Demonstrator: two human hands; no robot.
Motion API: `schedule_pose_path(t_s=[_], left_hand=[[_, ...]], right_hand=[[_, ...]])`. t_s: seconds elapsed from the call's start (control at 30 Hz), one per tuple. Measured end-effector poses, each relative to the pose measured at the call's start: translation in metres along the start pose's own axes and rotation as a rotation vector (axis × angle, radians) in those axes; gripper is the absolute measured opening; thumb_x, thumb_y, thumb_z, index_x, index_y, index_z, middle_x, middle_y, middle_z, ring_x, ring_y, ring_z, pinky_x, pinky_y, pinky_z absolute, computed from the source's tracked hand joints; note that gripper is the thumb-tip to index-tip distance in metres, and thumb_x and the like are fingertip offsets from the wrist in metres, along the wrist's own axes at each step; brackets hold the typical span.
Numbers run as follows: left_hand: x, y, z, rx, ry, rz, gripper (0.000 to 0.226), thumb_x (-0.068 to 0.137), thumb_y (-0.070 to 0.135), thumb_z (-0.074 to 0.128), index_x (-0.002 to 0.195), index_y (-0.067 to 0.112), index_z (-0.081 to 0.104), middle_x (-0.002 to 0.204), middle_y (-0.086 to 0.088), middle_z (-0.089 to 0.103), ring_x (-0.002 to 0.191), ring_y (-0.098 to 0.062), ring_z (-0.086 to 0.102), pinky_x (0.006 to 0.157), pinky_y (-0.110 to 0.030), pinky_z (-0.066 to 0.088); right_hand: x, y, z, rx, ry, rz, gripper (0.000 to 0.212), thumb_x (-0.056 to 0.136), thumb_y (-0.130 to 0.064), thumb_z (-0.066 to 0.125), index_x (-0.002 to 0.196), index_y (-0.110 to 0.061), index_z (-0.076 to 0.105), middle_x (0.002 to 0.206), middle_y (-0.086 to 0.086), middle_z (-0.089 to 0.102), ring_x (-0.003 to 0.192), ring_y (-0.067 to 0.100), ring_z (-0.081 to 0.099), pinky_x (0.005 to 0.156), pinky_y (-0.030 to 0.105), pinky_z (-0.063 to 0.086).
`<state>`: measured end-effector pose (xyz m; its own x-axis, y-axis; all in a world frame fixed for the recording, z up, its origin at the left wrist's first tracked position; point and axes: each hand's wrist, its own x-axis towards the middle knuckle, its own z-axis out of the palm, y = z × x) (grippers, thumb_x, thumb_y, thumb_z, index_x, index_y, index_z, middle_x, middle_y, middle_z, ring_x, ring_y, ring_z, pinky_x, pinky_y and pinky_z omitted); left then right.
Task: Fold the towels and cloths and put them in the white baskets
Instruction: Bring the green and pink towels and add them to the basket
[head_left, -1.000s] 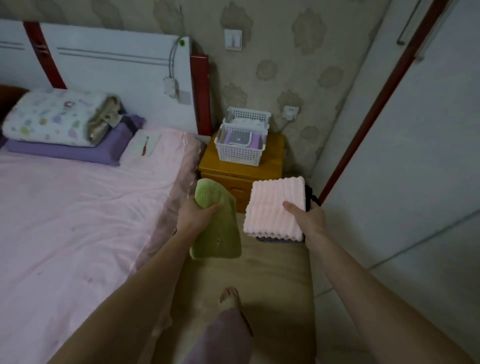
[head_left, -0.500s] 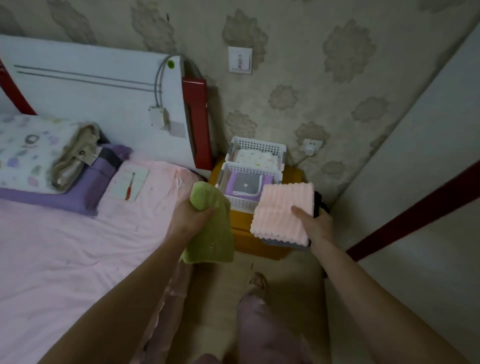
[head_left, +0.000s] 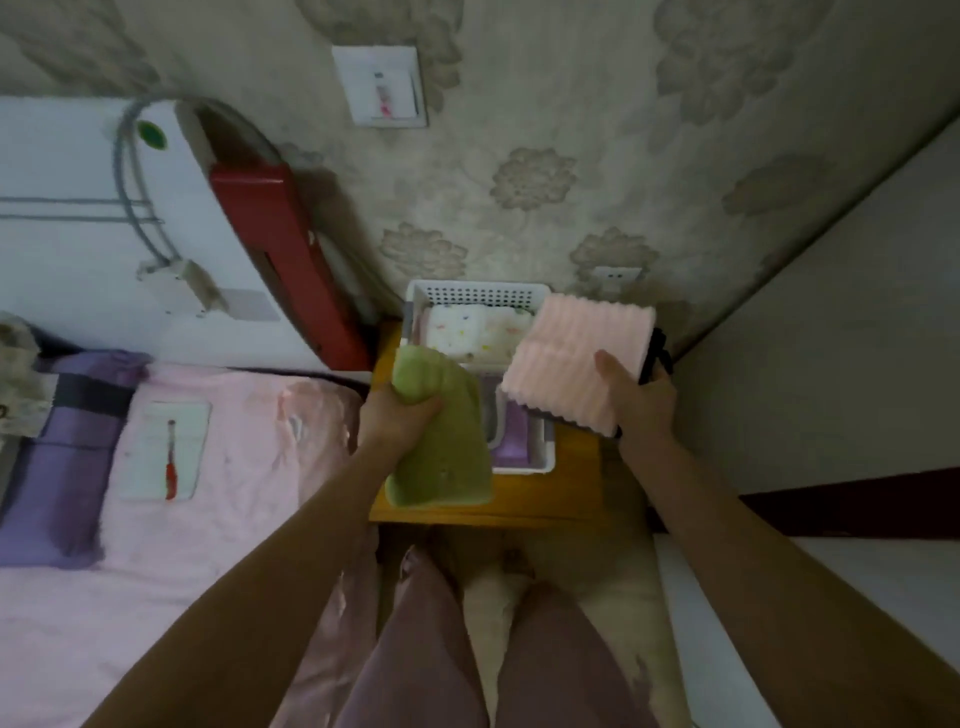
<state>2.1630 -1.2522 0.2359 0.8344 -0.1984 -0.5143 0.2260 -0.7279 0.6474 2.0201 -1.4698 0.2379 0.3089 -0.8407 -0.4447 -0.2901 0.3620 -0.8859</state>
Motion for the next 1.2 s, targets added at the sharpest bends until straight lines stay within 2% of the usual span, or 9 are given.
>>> schedule_pose_path(t_s=[0.07,0.17,0.37,0.6,0.83,0.97,1.03,1.1,1.2], left_hand=[[0.018,0.023,0.019,-0.015,-0.092,0.025,0.060,0.074,0.039,0.080,0.121,0.010,0.059,0.111,-0.006,0.065,0.104,-0.027,0.062,0.090,-0.038,0.051],[0.051,0.037,0.045,-0.041,-0.234,0.040,0.057,0.078,0.037,0.078,0.124,0.008,0.059,0.114,-0.009,0.065,0.104,-0.028,0.062,0.092,-0.041,0.051],[0.101,0.025,0.080,-0.150,-0.429,-0.080,0.061,0.077,0.038,0.078,0.129,0.011,0.058,0.120,-0.010,0.066,0.102,-0.026,0.065,0.090,-0.042,0.054],[0.134,-0.008,0.091,-0.180,-0.385,-0.240,0.050,0.083,0.023,0.075,0.125,0.003,0.057,0.114,-0.014,0.065,0.092,-0.026,0.063,0.078,-0.037,0.052],[0.150,-0.027,0.087,-0.174,-0.337,-0.266,0.052,0.079,0.023,0.078,0.123,0.003,0.059,0.117,-0.016,0.066,0.101,-0.032,0.065,0.089,-0.048,0.054],[0.141,-0.019,0.083,-0.207,-0.350,-0.264,0.051,0.080,0.024,0.077,0.123,0.002,0.059,0.116,-0.013,0.066,0.100,-0.029,0.065,0.084,-0.041,0.055],[0.134,-0.016,0.077,-0.296,-0.374,-0.287,0.048,0.082,0.021,0.076,0.122,0.003,0.059,0.114,-0.012,0.066,0.099,-0.028,0.065,0.079,-0.039,0.055],[0.125,-0.014,0.068,-0.432,-0.413,-0.330,0.047,0.082,0.020,0.076,0.123,0.006,0.059,0.116,-0.012,0.068,0.101,-0.029,0.066,0.084,-0.044,0.056],[0.112,-0.016,0.057,-0.642,-0.346,-0.386,0.048,0.080,0.020,0.077,0.123,0.010,0.060,0.116,-0.011,0.068,0.102,-0.029,0.066,0.084,-0.046,0.055]], right_hand=[[0.013,0.000,0.007,0.027,0.061,-0.008,0.073,0.083,-0.029,0.076,0.145,-0.014,0.041,0.132,-0.001,0.054,0.116,0.017,0.054,0.094,0.035,0.049],[0.031,0.011,0.014,0.146,0.159,0.032,0.071,0.080,-0.031,0.079,0.141,-0.017,0.047,0.131,-0.001,0.059,0.113,0.017,0.060,0.095,0.039,0.053],[0.049,0.037,0.029,0.226,0.235,0.095,0.061,0.082,-0.032,0.077,0.137,-0.021,0.052,0.121,-0.007,0.063,0.106,0.011,0.063,0.086,0.030,0.056],[0.060,0.065,0.042,0.261,0.300,0.147,0.059,0.083,-0.030,0.076,0.136,-0.025,0.049,0.116,-0.012,0.062,0.103,0.006,0.062,0.076,0.020,0.053],[0.063,0.066,0.051,0.229,0.239,0.156,0.051,0.084,-0.032,0.075,0.127,-0.032,0.048,0.115,-0.013,0.061,0.100,0.003,0.060,0.074,0.019,0.052],[0.061,0.058,0.053,0.243,0.240,0.162,0.051,0.083,-0.032,0.075,0.125,-0.032,0.047,0.114,-0.012,0.061,0.103,0.008,0.061,0.074,0.020,0.051],[0.060,0.054,0.051,0.233,0.238,0.140,0.052,0.083,-0.032,0.075,0.128,-0.028,0.049,0.116,-0.010,0.061,0.104,0.009,0.061,0.074,0.020,0.053],[0.058,0.048,0.048,0.235,0.238,0.114,0.057,0.083,-0.031,0.075,0.134,-0.023,0.050,0.120,-0.008,0.062,0.105,0.008,0.062,0.078,0.021,0.056],[0.057,0.040,0.041,0.254,0.231,0.093,0.067,0.082,-0.032,0.077,0.140,-0.018,0.047,0.126,-0.003,0.062,0.108,0.012,0.062,0.087,0.029,0.056]])
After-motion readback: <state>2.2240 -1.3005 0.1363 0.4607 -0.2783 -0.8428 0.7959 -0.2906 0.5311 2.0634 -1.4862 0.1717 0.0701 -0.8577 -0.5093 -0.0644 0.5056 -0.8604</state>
